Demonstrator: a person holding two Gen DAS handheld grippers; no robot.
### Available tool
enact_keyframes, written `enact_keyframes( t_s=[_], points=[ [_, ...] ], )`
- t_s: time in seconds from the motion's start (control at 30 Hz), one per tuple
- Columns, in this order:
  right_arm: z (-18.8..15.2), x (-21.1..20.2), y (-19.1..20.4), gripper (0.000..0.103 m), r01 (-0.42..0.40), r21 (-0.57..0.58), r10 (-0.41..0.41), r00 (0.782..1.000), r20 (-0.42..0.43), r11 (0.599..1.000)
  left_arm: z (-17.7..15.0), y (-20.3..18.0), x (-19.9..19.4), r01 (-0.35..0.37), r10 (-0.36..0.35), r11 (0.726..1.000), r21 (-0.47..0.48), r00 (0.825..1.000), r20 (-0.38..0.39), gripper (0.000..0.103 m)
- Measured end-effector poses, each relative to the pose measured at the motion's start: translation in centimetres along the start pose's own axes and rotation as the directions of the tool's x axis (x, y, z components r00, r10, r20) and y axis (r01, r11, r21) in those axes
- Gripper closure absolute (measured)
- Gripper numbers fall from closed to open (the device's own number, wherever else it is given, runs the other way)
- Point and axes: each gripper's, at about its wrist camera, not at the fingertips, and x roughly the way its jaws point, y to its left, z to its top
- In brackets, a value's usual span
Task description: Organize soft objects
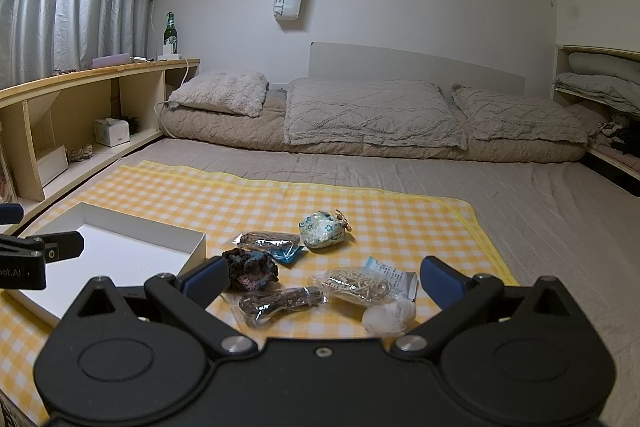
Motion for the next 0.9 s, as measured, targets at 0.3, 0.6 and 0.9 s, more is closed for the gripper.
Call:
enact_keyframes(
  t_s=[0.3,0.6,0.9],
  points=[
    [-0.30,-0.15,0.15,0.000,-0.004,0.000,0.004,1.000,-0.001,1.000,0.00,-0.01,0.01,0.000,0.000,1.000,0.000,1.000,0.000,0.000],
    [-0.11,-0.07,0.07,0.000,-0.004,0.001,0.004,1.000,-0.002,1.000,0.00,-0.02,0.01,-0.001,0.001,1.000,0.000,1.000,-0.001,0.000],
    [-0.14,-0.05,0.07,0.000,-0.004,0.000,0.004,1.000,-0.003,1.000,0.00,-0.02,0.01,-0.001,0.001,1.000,0.001,1.000,-0.001,0.000]
  ],
)
